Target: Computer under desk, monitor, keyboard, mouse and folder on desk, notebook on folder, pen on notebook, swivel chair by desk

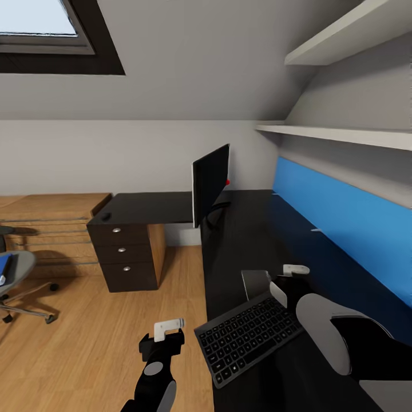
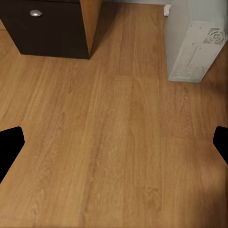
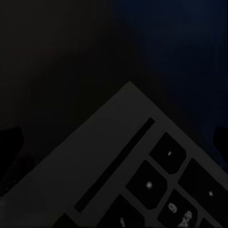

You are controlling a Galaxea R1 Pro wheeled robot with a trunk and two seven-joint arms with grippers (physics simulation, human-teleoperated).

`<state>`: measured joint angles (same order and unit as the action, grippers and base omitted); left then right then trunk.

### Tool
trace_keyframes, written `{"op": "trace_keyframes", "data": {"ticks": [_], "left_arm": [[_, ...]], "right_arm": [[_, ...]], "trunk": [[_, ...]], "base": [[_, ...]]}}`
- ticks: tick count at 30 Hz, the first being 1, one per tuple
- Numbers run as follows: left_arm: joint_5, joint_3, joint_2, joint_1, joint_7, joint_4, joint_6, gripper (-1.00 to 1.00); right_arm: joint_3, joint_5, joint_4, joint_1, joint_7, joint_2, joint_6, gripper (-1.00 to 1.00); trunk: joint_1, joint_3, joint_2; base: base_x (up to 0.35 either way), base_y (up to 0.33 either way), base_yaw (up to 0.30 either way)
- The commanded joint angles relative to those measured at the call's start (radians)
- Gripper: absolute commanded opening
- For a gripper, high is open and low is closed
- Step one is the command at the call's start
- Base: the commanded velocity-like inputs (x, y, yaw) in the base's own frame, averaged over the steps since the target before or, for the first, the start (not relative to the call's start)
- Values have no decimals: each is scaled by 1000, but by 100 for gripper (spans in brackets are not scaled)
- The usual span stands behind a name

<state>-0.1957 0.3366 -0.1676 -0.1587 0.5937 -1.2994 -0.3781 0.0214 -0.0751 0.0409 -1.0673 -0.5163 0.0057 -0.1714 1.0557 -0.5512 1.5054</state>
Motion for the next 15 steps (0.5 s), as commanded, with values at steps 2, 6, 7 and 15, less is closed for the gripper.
{"op": "trace_keyframes", "data": {"ticks": [2, 6, 7, 15], "left_arm": [[-7, 2, 0, -1, 8, -1, -3, 100], [-7, 2, 0, -1, 8, -1, -3, 100], [-7, 2, 0, -1, 8, -1, -2, 100], [-9, -1, 2, -1, 7, -1, -2, 100]], "right_arm": [[3, -8, 2, 0, -4, 0, -5, 100], [3, -8, 2, 0, -4, 0, -5, 100], [3, -8, 1, 0, -4, 0, -5, 100], [3, -8, 1, 0, -3, 0, -4, 100]], "trunk": [[0, 1, 1], [0, 4, 1], [0, 5, 1], [0, 9, 1]], "base": [[0, 0, -137], [0, 0, -137], [0, 0, -136], [0, 0, -72]]}}
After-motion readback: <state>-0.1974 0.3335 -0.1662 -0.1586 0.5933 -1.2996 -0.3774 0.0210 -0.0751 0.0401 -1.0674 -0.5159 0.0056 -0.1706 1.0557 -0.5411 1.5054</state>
